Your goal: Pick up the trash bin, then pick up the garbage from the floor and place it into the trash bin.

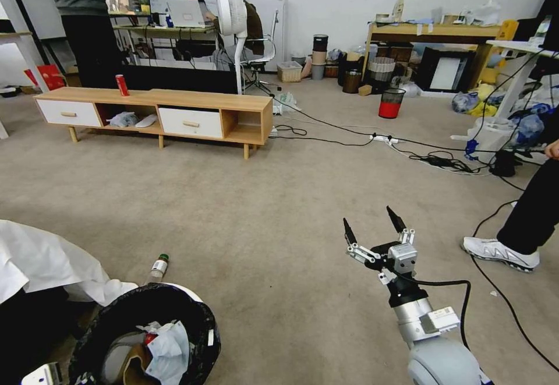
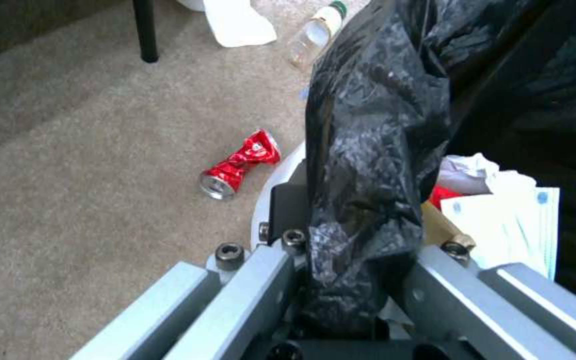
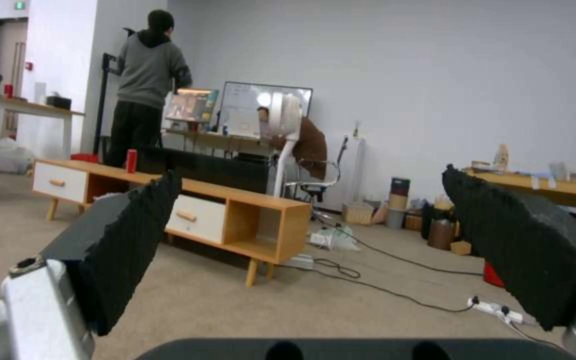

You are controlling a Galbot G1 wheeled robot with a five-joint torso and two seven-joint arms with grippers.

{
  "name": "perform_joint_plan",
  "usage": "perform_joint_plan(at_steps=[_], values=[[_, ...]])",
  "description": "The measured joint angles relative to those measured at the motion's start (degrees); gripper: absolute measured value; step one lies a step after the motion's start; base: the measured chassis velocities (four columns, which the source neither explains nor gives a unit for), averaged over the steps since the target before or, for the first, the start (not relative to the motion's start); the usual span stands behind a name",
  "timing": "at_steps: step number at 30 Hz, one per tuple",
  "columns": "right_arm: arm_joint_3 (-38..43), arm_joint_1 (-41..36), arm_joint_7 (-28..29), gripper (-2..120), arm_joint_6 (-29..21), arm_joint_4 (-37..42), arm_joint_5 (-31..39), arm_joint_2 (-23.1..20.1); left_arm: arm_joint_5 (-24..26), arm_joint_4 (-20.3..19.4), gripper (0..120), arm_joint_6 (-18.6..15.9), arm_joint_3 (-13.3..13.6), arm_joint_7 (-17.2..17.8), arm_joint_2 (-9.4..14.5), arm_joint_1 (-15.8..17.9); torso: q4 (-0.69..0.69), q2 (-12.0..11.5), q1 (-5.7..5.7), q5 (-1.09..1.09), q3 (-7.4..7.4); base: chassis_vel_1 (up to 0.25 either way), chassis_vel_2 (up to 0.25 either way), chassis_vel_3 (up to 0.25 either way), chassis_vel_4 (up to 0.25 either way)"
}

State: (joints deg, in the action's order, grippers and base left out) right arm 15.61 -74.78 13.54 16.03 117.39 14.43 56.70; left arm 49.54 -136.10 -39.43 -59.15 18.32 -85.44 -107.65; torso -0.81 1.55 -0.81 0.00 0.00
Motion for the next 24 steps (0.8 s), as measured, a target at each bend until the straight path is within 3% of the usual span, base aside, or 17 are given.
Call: perform_joint_plan(at_steps=[24], values=[[-1.25, 1.9, -0.05, 100, 0.47, -1.11, 0.29, -0.05, 0.3, -0.35, 1, -0.13, -0.67, 0.13, -0.17, -0.11, 0.01, 0.0, 0.0, 0.0, 0.0, 0.047, 0.051, 0.043, 0.048]])
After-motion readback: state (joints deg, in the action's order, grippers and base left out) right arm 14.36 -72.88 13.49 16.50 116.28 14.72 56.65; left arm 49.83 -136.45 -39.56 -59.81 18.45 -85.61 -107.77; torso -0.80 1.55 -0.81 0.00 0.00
